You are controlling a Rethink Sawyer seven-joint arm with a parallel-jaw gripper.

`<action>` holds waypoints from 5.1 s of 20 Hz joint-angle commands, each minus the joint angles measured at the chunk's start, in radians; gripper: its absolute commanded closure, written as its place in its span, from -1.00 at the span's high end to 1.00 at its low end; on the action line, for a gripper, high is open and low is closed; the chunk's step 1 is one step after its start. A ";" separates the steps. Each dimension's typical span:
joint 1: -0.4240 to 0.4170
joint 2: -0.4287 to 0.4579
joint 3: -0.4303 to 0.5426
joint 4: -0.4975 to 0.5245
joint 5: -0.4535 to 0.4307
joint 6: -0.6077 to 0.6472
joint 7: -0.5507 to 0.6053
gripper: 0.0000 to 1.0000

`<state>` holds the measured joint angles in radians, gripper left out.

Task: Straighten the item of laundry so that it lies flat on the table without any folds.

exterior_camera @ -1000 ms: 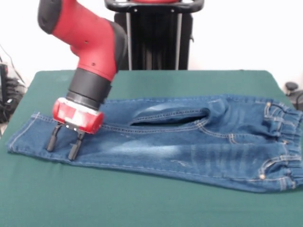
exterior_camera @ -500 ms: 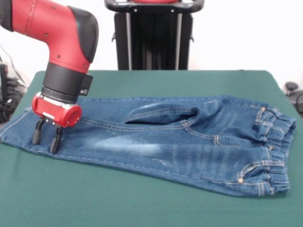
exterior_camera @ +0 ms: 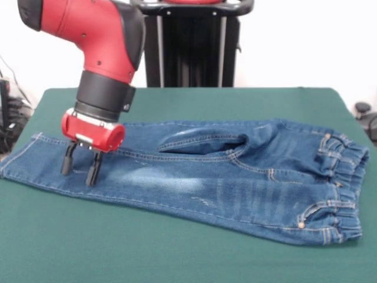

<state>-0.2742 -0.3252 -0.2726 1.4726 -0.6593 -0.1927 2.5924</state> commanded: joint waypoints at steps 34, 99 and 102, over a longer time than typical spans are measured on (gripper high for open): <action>-0.321 -0.237 0.488 0.414 -0.028 0.407 -0.083 1.00; -0.049 0.114 0.036 0.268 0.268 0.640 0.012 1.00; -0.034 0.129 0.015 0.263 0.285 0.663 0.024 1.00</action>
<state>-0.2923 -0.4172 -0.1904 1.7544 -0.3950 0.1862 2.5924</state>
